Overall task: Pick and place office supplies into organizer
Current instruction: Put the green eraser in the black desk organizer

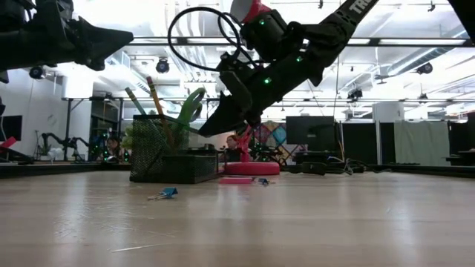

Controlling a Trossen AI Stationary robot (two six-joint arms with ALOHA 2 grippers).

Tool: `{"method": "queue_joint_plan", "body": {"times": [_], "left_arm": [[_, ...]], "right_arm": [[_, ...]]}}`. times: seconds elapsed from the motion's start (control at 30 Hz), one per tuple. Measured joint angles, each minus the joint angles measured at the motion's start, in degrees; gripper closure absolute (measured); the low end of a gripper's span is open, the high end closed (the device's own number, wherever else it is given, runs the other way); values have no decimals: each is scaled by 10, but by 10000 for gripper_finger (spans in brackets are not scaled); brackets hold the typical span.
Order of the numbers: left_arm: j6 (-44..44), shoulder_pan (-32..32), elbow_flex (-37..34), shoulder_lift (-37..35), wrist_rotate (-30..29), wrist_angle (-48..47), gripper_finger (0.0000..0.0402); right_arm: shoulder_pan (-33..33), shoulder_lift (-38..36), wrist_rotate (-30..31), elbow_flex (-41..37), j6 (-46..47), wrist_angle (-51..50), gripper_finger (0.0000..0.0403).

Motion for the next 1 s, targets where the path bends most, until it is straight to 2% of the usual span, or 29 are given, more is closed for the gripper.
{"method": "queue_joint_plan", "body": {"times": [0.53,1.0], "left_arm": [[0,0,0,0,0,0,402],[0,0,0,0,0,0,402]], "right_arm": [[0,0,-3,0,28,-7,335],[0,3,48,0,100,-14,335]]}}
